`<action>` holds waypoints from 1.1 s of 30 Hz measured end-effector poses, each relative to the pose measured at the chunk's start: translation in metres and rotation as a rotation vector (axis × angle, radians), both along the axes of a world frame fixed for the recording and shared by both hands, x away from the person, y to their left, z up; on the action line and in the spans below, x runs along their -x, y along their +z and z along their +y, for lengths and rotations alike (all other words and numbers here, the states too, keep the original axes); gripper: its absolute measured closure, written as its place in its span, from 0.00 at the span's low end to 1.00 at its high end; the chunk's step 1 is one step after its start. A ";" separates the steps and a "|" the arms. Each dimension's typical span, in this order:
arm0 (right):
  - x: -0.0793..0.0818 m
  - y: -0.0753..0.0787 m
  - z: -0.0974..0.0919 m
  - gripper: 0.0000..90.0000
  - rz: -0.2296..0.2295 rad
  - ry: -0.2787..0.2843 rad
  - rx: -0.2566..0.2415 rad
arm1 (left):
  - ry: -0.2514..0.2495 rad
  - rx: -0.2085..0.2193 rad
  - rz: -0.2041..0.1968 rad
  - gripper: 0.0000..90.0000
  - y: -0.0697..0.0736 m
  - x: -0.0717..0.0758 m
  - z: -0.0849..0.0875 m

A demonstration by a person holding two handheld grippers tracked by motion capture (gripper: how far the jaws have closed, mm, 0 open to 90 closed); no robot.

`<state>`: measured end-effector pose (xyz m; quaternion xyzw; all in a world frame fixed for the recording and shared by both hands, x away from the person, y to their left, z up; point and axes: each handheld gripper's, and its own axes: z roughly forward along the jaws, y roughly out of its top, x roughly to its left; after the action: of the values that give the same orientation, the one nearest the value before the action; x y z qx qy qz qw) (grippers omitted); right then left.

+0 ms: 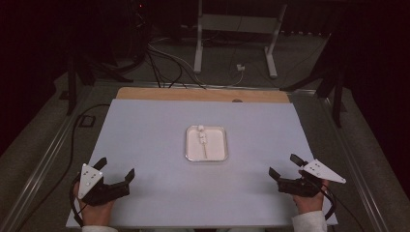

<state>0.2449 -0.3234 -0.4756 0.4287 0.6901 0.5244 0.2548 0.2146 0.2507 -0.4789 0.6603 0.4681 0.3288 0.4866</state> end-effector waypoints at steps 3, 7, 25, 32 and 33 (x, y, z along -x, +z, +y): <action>-0.001 -0.001 0.001 0.00 0.000 0.004 0.008 | 0.013 0.012 -0.001 0.01 0.002 0.002 -0.001; -0.002 -0.001 0.002 0.00 -0.003 0.002 0.025 | 0.046 -0.013 0.031 0.01 0.002 -0.001 -0.004; -0.001 0.001 0.002 0.00 -0.008 0.004 0.015 | 0.020 0.014 0.046 0.01 0.022 -0.016 -0.021; -0.002 0.001 0.002 0.00 -0.006 -0.003 0.011 | 0.001 0.027 0.051 0.01 0.029 -0.031 -0.038; -0.002 0.000 0.002 0.00 -0.006 -0.004 0.013 | -0.006 0.024 0.051 0.01 0.029 -0.033 -0.040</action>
<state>0.2473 -0.3215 -0.4752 0.4267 0.6919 0.5209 0.2606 0.2472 0.2102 -0.4495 0.6640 0.4823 0.3046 0.4835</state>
